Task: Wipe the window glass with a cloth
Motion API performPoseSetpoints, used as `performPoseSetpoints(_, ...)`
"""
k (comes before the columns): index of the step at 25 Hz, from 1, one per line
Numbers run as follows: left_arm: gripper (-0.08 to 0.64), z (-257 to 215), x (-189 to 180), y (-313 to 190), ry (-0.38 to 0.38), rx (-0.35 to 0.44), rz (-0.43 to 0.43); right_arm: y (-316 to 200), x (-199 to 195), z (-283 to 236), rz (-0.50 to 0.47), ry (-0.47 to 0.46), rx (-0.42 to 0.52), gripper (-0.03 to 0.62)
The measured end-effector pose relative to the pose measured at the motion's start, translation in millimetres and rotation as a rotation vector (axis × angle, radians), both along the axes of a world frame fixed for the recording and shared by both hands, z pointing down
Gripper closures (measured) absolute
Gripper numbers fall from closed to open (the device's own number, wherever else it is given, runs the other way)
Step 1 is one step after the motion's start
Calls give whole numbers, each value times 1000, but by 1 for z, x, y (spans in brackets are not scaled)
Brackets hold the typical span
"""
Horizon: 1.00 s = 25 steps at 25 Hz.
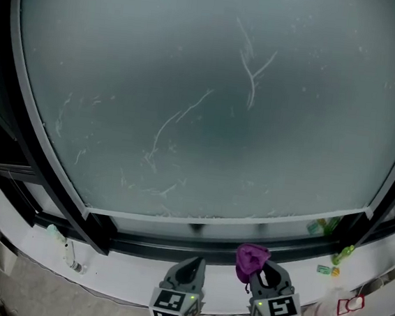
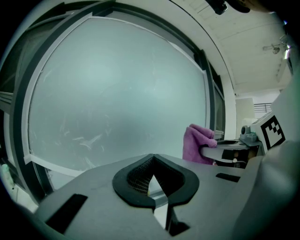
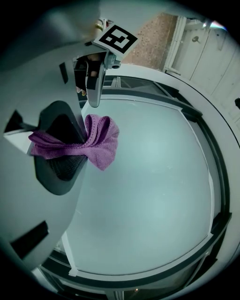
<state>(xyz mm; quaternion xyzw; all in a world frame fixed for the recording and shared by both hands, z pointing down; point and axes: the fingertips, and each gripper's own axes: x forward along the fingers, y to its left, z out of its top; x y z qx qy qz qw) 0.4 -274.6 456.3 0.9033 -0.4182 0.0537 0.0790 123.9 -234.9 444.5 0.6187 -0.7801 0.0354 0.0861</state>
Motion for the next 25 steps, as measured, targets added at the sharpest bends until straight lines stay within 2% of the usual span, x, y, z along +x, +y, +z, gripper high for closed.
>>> performPoseSetpoints(7, 555, 0, -1, 3, -11, -3, -2, 2, -9, -3, -23, -18, 11, 535)
performPoseSetpoints(21, 555, -3, 4, 7, -21, 0, 6, 6, 3, -5, 6, -22, 23, 535)
performPoseSetpoints(25, 555, -2, 6, 11, -25, -3, 12, 9, -2, -5, -17, -23, -1, 535)
